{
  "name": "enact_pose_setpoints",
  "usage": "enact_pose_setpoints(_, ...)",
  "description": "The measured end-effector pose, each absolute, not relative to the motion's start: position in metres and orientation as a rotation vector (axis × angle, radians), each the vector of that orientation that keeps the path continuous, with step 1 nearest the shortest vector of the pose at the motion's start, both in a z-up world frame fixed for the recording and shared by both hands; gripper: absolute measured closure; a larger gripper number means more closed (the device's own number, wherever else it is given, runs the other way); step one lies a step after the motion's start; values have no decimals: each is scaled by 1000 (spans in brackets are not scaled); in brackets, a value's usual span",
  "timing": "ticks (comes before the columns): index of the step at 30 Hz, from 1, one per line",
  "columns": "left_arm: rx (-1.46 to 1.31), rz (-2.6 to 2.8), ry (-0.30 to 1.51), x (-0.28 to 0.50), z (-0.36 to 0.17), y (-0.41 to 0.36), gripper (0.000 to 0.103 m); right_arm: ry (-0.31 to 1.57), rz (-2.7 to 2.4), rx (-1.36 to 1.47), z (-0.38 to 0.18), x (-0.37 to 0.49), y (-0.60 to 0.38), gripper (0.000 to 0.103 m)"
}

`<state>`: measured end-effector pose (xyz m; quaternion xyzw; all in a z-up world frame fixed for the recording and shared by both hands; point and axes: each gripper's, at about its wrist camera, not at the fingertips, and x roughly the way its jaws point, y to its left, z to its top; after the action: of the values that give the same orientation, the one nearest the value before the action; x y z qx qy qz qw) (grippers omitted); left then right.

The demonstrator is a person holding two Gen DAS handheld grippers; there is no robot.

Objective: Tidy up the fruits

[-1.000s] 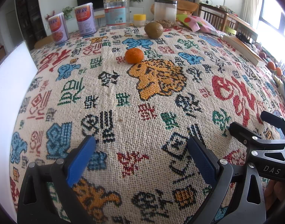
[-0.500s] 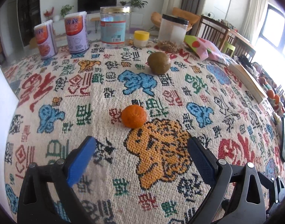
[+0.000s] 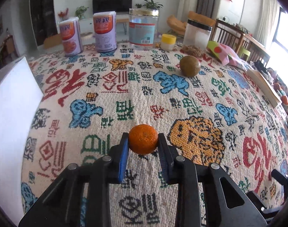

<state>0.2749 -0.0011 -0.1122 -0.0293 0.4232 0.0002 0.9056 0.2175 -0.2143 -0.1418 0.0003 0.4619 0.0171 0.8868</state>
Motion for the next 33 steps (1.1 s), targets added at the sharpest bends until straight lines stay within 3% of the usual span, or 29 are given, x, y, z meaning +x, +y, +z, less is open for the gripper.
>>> enact_pose_setpoints(8, -32, 34, 893, 235, -132, 17, 69, 960, 36, 1, -142, 217, -215, 0)
enact_pose_setpoints(12, -8, 119, 891, 232, -135, 20, 15, 960, 36, 1, -142, 217, -215, 0)
enact_pose_setpoints(13, -10, 125, 906, 233, -138, 21, 12, 960, 36, 1, -142, 217, -215, 0)
enact_pose_setpoints(19, -55, 130, 926, 233, -142, 29, 5, 960, 36, 0, -142, 217, -215, 0)
enact_pose_setpoints(33, -59, 133, 927, 234, -142, 30, 3, 1005, 126, -46, -138, 231, -212, 0)
